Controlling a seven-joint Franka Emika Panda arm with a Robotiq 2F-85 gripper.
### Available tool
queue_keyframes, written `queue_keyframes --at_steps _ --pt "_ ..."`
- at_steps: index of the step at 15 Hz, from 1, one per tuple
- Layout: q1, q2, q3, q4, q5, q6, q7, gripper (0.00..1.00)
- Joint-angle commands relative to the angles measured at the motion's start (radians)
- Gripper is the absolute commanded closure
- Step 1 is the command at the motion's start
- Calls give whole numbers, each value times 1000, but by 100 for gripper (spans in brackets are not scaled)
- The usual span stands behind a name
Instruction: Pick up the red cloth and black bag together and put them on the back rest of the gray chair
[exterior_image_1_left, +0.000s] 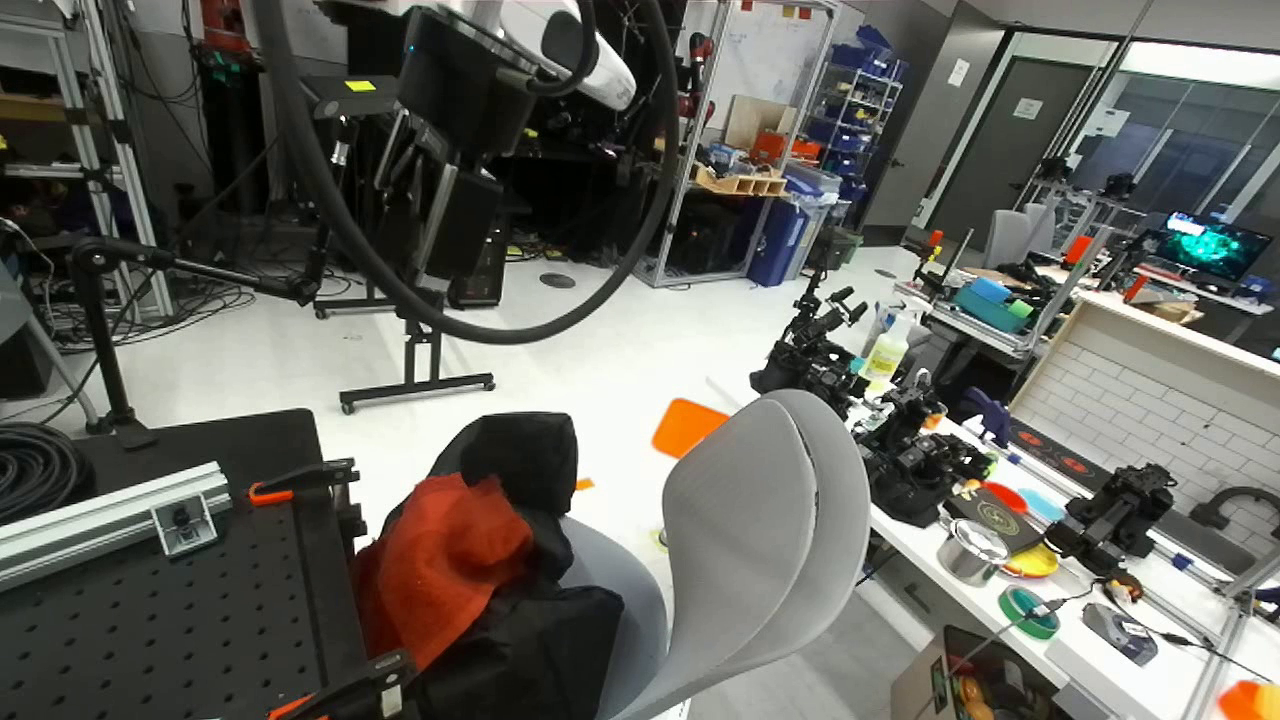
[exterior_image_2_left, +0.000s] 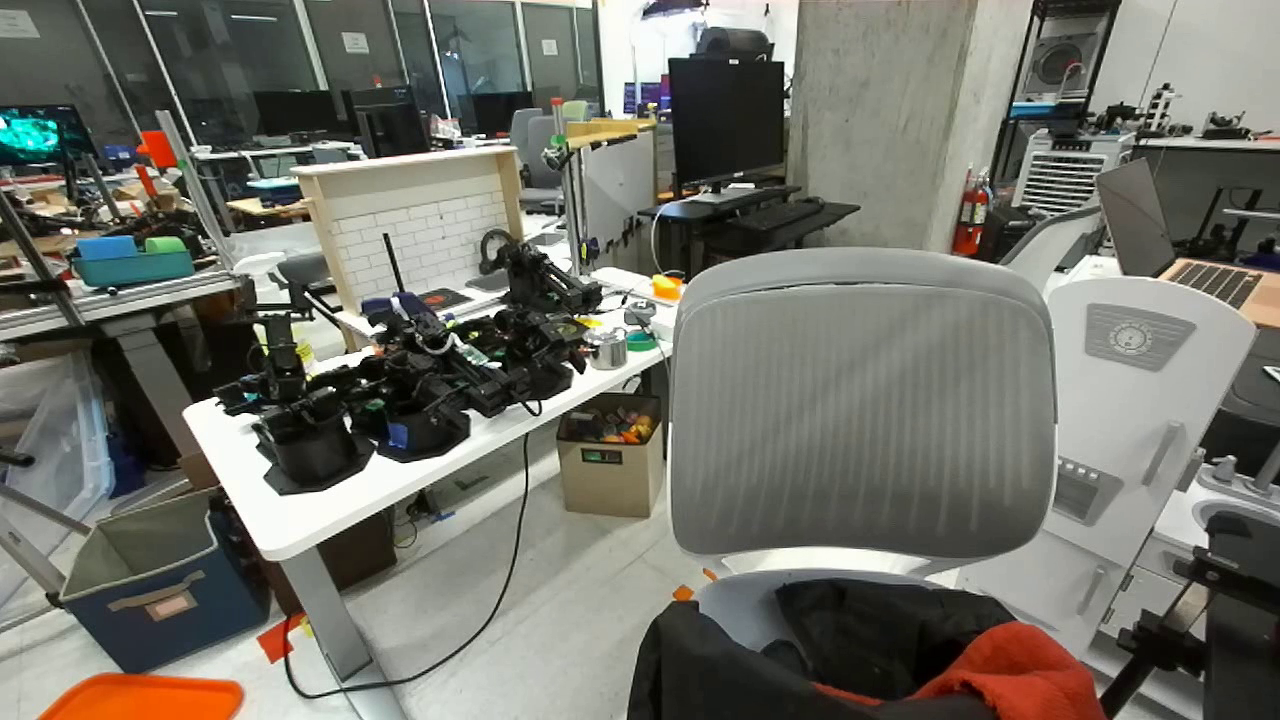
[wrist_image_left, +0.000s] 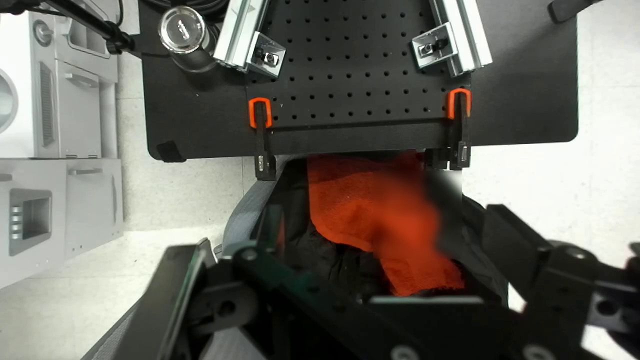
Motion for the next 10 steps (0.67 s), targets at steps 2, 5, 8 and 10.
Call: queue_keyframes --at_steps 2,5,8,10 --pt "-2 0 2 1 1 -1 0 0" --pt "-3 67 -4 88 -5 20 -26 0" --pt "13 180 7 280 -9 43 -42 0" --pt "22 256 20 393 -14 83 -85 0"
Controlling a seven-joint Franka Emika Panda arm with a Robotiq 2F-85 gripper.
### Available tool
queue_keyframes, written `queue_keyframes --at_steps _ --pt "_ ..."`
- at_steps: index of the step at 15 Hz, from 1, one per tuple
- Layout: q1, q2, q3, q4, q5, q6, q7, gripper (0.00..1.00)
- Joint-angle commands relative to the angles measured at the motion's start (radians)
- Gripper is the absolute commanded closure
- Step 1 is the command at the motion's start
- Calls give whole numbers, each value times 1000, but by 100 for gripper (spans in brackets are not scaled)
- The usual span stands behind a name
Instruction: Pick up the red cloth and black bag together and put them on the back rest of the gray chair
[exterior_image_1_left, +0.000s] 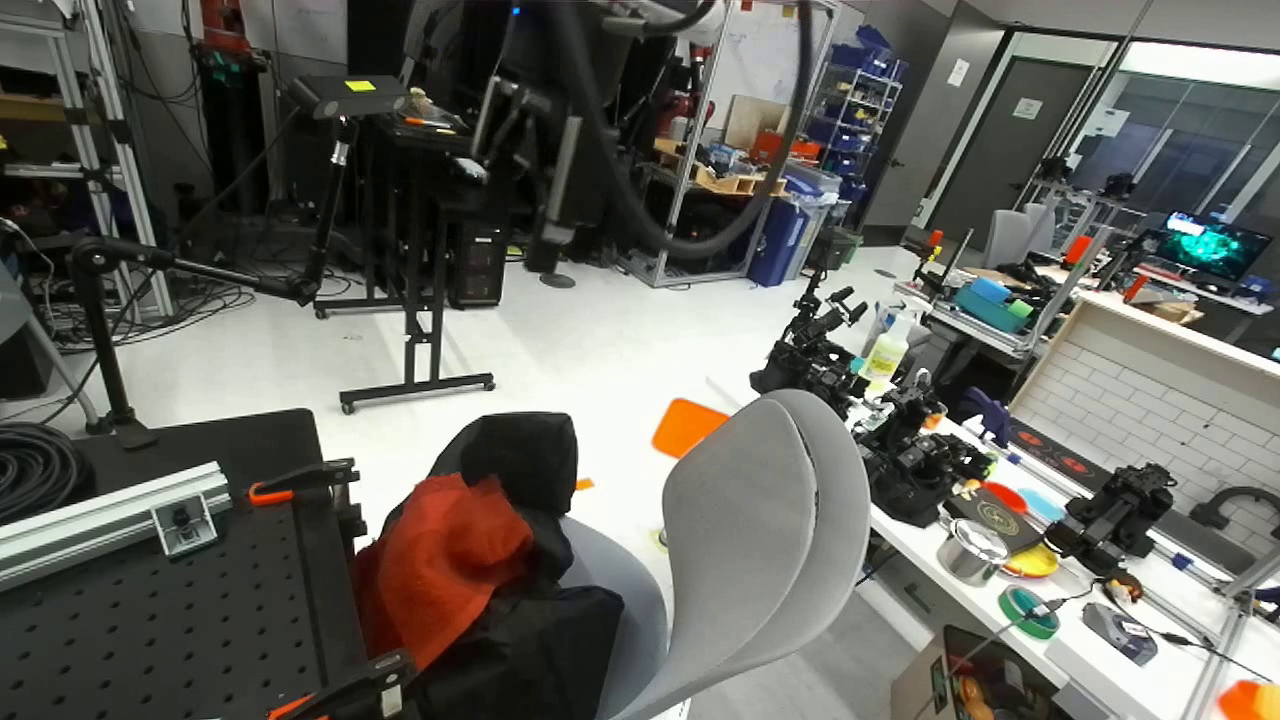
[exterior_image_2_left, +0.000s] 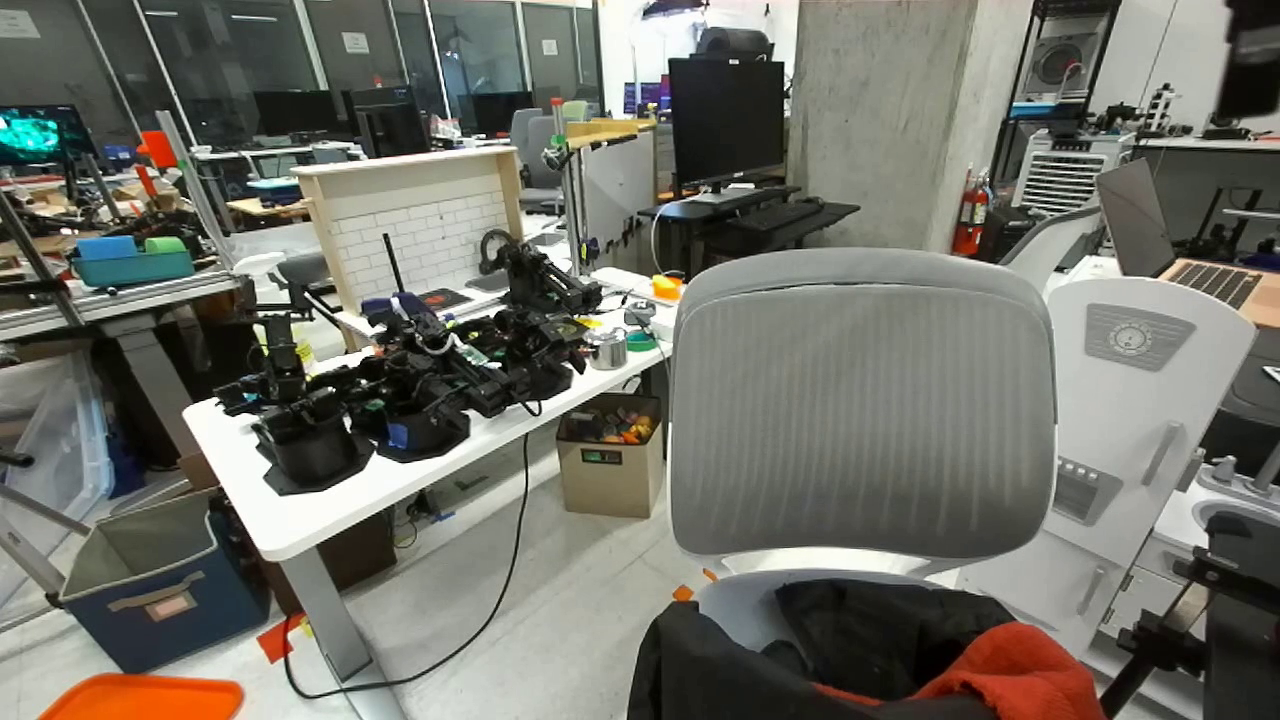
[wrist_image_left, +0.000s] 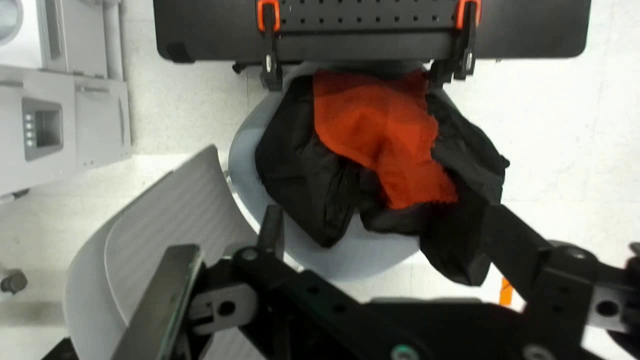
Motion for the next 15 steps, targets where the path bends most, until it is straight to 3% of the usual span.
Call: queue_keyframes --at_steps 1,6,11,15 --pt "18 182 20 257 -15 32 -83 0" --pt "57 432 76 487 0 185 -170 0" --pt "109 556 118 499 -10 322 -65 0" --pt "119 575 122 493 -6 321 -50 0"
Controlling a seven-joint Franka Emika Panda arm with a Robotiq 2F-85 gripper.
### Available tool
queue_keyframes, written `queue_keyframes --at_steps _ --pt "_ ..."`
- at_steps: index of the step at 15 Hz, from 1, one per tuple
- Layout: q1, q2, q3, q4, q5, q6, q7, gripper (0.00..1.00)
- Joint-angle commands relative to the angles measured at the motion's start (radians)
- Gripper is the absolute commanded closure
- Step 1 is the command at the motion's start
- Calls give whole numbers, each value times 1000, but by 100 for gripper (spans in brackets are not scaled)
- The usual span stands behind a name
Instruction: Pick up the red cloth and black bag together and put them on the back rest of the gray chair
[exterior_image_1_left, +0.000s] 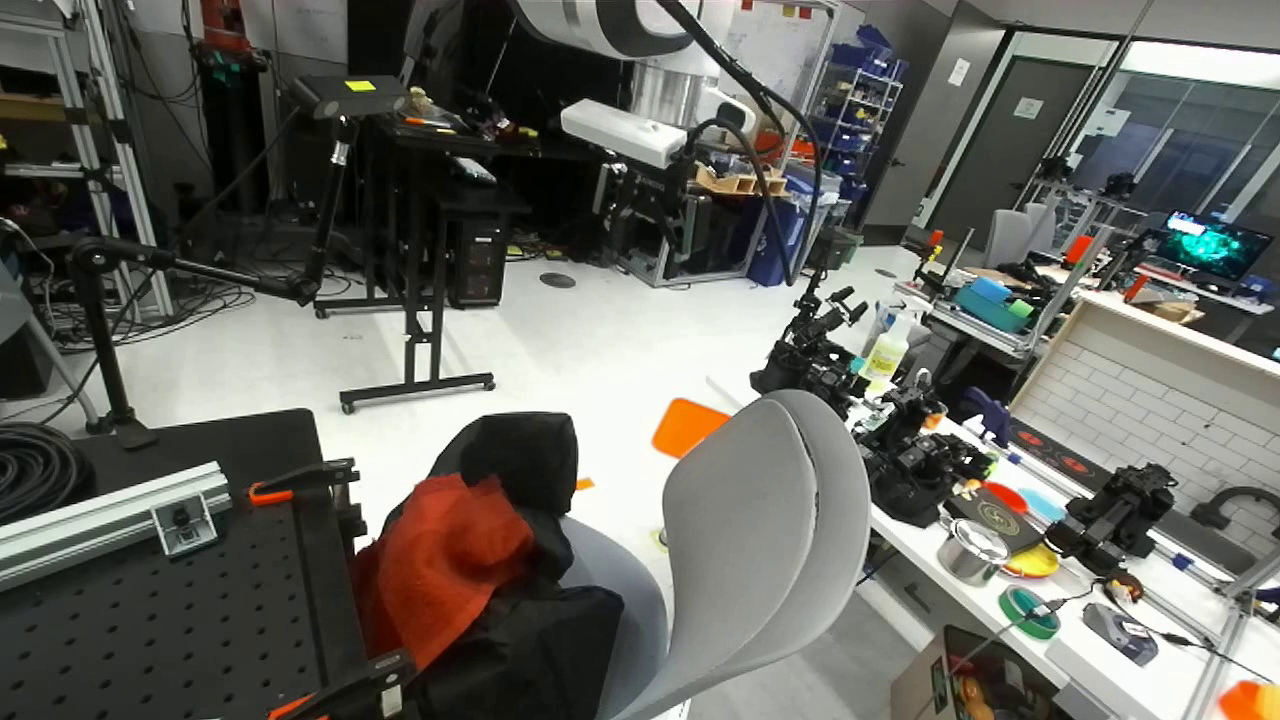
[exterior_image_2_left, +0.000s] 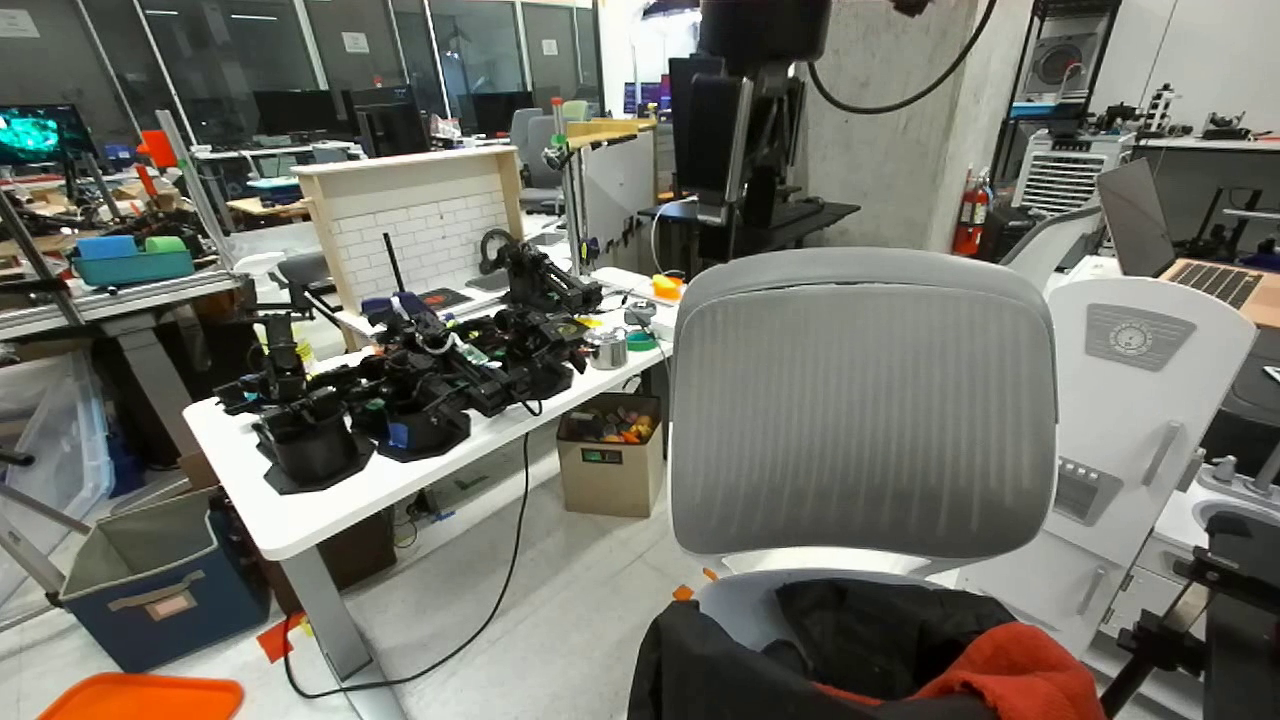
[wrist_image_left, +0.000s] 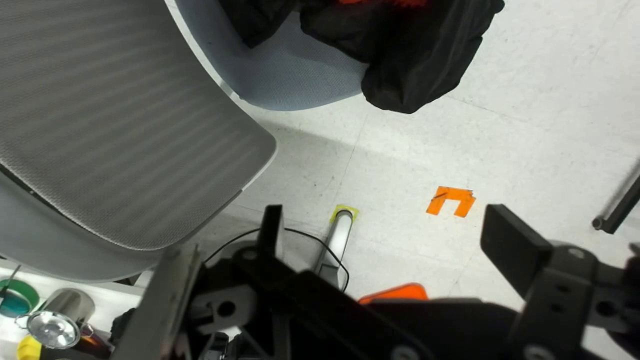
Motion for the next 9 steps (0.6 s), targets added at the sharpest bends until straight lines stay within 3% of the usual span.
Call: queue_keyframes --at_steps 1,6,9 --pt "-5 2 10 8 -4 -4 7 0" --pt "1 39 11 68 -5 -41 22 0" --pt "26 44 19 12 -16 -3 49 0"
